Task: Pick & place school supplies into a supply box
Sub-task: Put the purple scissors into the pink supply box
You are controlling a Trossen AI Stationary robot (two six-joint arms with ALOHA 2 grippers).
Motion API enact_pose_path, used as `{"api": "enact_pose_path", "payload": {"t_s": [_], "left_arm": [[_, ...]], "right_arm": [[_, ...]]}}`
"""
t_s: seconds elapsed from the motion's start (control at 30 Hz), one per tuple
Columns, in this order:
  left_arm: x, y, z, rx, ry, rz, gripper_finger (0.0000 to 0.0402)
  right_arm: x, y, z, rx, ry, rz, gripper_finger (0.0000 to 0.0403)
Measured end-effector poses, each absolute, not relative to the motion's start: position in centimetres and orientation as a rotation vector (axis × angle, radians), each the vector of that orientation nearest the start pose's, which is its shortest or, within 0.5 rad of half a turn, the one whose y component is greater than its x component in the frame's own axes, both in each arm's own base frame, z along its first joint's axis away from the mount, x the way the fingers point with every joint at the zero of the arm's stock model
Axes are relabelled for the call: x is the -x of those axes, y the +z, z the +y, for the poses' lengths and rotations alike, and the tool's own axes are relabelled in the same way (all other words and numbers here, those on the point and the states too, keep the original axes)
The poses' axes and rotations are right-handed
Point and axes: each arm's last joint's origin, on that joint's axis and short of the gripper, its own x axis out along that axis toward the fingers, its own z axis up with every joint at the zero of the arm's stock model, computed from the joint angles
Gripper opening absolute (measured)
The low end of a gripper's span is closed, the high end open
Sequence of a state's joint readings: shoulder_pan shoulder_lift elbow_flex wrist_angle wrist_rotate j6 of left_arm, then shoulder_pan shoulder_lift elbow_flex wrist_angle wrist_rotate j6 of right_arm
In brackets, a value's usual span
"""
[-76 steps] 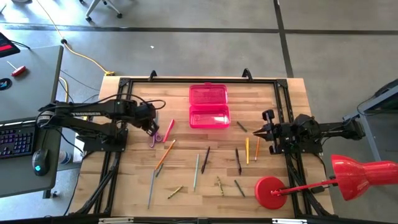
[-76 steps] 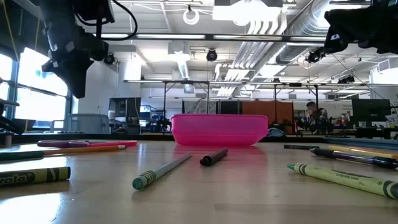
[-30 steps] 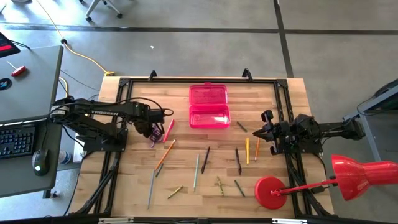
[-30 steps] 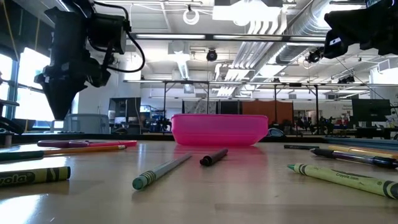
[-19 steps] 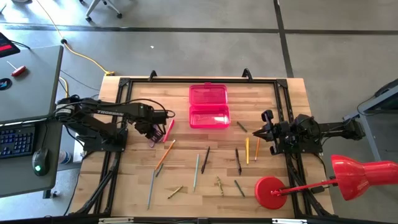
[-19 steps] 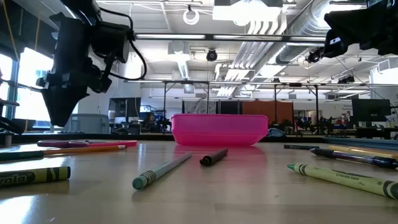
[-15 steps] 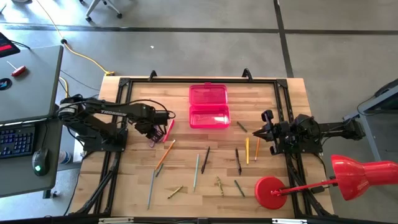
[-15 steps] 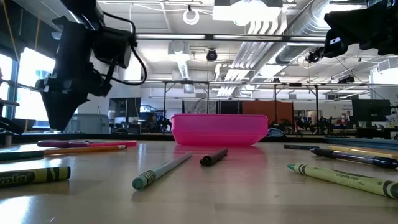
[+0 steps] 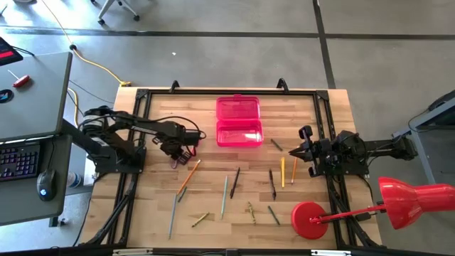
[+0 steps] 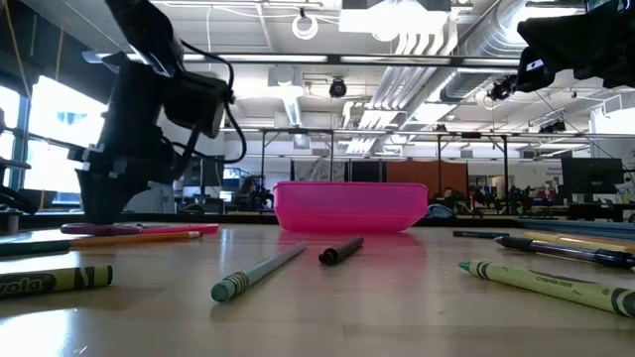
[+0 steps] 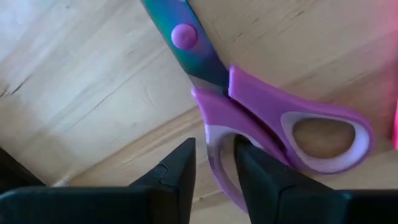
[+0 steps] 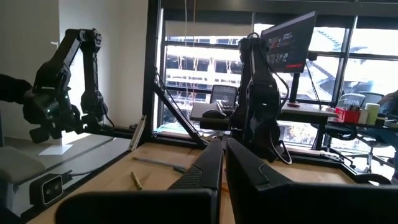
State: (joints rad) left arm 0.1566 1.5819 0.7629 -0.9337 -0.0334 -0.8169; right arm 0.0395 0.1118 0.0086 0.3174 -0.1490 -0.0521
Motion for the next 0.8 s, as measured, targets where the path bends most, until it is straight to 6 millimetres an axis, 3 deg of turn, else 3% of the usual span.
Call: {"api": "enact_pose_path", "payload": {"t_s": [0.13, 0.33, 0.43, 0.6, 0.8], "left_arm": [[-21.5, 13.2, 3.5, 0.696, 0.852, 1.601, 0.012], [-22.1, 13.9, 3.6, 0.697, 0.842, 1.593, 0.0023], [-23.0, 14.5, 3.8, 0.681, 0.823, 1.555, 0.002], [-24.0, 16.6, 4.0, 0.64, 0.818, 1.556, 0.0032], [-25.5, 21.6, 4.6, 0.51, 0.874, 1.546, 0.0012]], "right_arm": [[-10.1, 18.8, 0.8, 0.063, 0.182, -0.219, 0.0], [-10.1, 18.8, 0.8, 0.063, 0.182, -0.219, 0.0], [-10.1, 18.8, 0.8, 0.063, 0.182, -0.219, 0.0], [-10.1, 18.8, 0.8, 0.063, 0.182, -0.219, 0.0], [-10.1, 18.8, 0.8, 0.063, 0.182, -0.219, 0.0]]}}
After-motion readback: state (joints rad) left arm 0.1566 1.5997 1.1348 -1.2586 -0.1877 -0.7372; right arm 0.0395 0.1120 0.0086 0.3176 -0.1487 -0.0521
